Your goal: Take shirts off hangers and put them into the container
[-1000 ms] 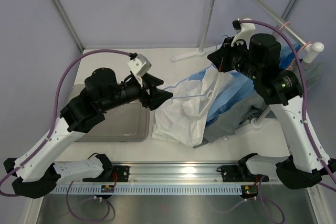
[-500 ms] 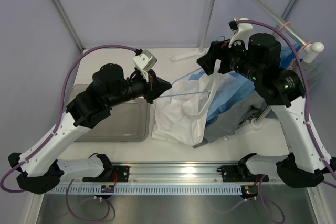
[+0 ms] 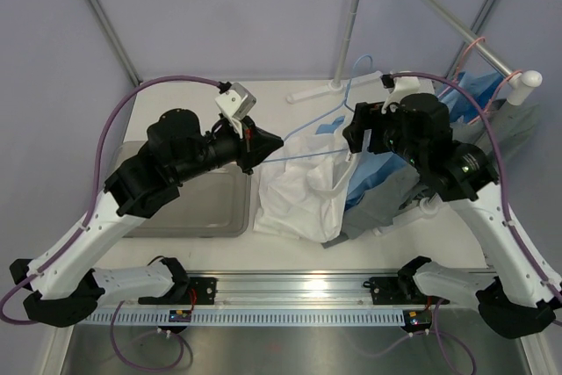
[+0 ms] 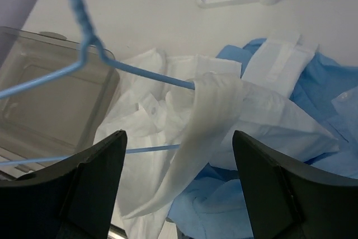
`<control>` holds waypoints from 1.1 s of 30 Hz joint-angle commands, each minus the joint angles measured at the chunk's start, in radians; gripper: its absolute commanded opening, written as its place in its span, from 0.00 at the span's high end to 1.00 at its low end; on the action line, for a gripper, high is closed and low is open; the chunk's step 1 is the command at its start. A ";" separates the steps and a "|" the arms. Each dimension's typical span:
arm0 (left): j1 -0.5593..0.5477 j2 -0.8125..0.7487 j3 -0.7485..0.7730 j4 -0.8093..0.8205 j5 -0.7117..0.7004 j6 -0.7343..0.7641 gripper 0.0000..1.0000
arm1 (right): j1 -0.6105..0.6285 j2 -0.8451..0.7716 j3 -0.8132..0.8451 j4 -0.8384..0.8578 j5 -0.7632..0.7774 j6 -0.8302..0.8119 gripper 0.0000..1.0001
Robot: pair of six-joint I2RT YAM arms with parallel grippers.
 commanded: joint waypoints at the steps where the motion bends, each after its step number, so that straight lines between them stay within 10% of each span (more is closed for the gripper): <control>1: -0.008 -0.039 0.035 0.049 -0.011 -0.001 1.00 | 0.014 0.040 -0.073 0.065 0.089 0.019 0.18; 5: -0.009 -0.047 0.039 0.042 -0.012 0.000 1.00 | 0.029 0.044 -0.113 0.085 0.163 0.025 0.32; 8: -0.008 -0.045 0.041 0.037 -0.020 0.003 1.00 | 0.038 0.037 -0.125 0.085 0.213 0.031 0.87; 10: -0.008 -0.045 0.039 0.032 -0.023 0.008 1.00 | 0.045 0.027 -0.124 0.074 0.227 0.031 1.00; 19: -0.008 -0.041 0.013 0.048 -0.024 0.002 1.00 | 0.045 -0.006 -0.111 0.045 0.218 0.026 0.57; 22: -0.008 -0.042 0.015 0.046 -0.024 0.005 1.00 | 0.045 -0.029 -0.134 0.056 0.220 0.028 0.77; 23: -0.008 -0.045 0.013 0.048 -0.024 0.005 1.00 | 0.045 -0.037 -0.142 0.062 0.216 0.023 1.00; 33: -0.008 -0.062 0.027 0.055 -0.276 0.054 1.00 | 0.045 -0.140 -0.185 0.062 0.515 0.089 1.00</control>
